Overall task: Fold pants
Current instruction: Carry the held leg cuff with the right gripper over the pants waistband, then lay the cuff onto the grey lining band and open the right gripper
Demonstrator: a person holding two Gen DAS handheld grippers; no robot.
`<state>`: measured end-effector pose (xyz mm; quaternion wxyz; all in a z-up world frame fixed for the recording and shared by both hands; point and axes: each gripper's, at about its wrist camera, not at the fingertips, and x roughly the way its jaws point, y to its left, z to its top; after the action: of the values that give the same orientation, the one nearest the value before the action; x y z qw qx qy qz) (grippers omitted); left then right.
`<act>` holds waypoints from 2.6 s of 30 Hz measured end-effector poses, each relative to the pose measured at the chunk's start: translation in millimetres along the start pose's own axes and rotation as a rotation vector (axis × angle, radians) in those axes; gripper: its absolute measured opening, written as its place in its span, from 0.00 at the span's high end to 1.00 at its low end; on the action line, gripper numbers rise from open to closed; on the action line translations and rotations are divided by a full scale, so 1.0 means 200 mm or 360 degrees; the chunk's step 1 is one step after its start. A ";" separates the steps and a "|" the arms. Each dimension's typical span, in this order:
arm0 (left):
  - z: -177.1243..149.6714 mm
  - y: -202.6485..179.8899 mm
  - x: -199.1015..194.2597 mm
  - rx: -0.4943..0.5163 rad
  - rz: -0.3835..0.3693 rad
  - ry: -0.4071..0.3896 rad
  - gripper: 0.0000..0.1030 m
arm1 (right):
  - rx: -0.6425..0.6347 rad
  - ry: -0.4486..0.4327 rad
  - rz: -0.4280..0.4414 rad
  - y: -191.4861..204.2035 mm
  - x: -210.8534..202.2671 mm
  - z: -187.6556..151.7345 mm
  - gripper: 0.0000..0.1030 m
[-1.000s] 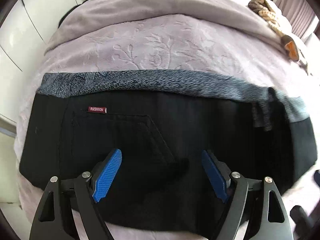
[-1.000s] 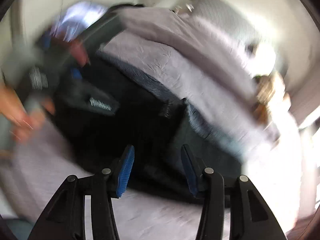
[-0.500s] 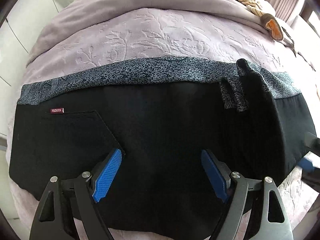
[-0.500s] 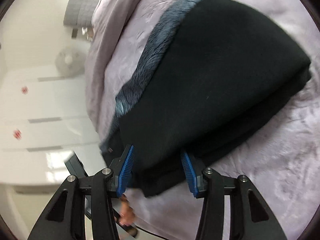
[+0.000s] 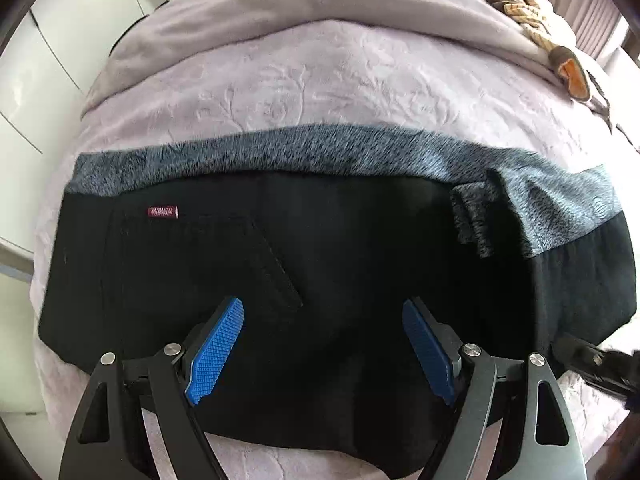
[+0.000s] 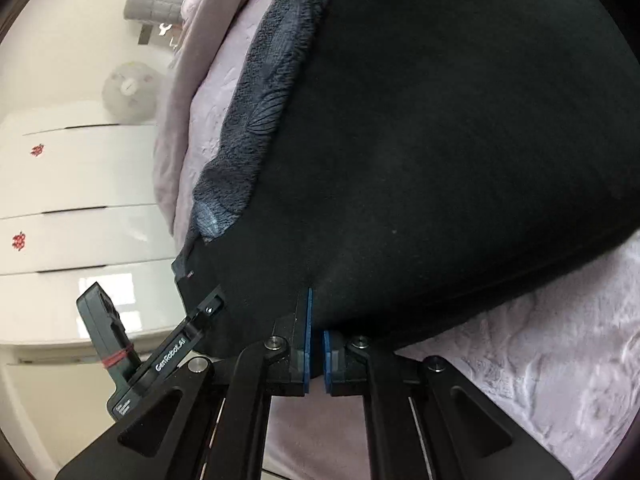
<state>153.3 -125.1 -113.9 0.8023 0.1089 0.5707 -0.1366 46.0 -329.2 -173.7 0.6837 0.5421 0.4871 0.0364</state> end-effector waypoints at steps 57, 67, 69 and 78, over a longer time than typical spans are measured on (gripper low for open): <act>-0.08 -0.21 -0.19 -0.0009 -0.0174 -0.0044 0.03 | -0.0923 0.0043 -0.0376 0.52 0.01 0.33 0.75; -0.18 -0.31 -0.06 0.0004 -0.0192 0.0057 0.03 | -0.0955 0.0419 -0.0369 0.50 0.33 0.38 0.76; -0.16 -0.30 -0.08 0.0019 -0.0182 0.0042 0.03 | -0.0963 0.0411 -0.0327 0.51 0.29 0.36 0.76; 0.03 -0.40 -0.20 0.0048 -0.0223 -0.0127 0.03 | -0.0692 -0.0244 -0.0464 0.25 -0.44 0.67 0.60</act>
<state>118.8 -198.9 -74.9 0.8113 0.0751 0.5423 -0.2052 117.4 -454.3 -87.6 0.8170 0.3079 0.4876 0.0001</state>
